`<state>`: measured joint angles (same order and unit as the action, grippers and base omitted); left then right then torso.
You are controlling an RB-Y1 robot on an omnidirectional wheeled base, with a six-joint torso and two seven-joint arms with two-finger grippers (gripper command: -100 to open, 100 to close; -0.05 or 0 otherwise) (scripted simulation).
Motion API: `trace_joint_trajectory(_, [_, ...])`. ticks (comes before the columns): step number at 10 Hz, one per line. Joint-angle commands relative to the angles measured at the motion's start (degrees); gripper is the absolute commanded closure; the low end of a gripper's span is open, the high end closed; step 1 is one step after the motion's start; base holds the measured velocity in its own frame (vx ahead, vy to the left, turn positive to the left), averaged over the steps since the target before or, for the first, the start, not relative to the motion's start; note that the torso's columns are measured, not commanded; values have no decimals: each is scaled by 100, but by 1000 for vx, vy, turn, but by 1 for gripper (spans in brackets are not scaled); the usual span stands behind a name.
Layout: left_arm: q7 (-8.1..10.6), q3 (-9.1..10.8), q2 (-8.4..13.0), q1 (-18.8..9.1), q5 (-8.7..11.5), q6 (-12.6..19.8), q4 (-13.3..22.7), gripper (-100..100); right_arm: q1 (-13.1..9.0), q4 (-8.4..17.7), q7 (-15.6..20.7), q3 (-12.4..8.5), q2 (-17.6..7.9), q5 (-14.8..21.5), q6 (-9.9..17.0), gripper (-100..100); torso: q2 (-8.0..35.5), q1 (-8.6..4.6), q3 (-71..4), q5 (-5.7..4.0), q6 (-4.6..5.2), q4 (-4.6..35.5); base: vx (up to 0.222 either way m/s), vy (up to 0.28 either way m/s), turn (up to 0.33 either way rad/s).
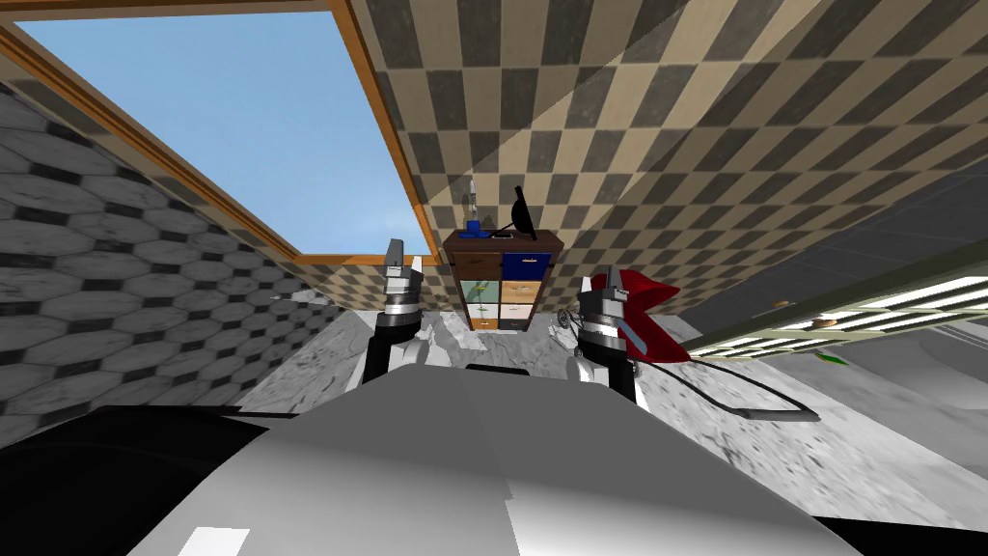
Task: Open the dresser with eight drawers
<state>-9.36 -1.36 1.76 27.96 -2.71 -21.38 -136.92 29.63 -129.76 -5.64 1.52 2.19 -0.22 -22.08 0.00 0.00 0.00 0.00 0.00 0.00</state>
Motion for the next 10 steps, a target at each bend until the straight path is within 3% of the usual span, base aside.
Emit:
trace_joint_trajectory(1, [0, 0, 0, 0, 0, 0, 0, 0, 0, 0, 0, 0, 0, 0, 0, 0, 232, 0, -467, 0, 0, 235, 0, 0, 0])
trace_joint_trajectory(9, [0, 0, 0, 0, 0, -1, -2, 0, 0, -2, 0, 0, 0, 0, -1, 0, 3539, 0, -7073, 0, 0, 3537, 0, 0, 0])
trace_joint_trajectory(10, [0, 0, 0, 0, 0, -1, -2, 0, 35, -12, 32, -25, -287, 76, 44, -100, 3962, 0, -7919, 0, 0, 3960, 10, 15, 40])
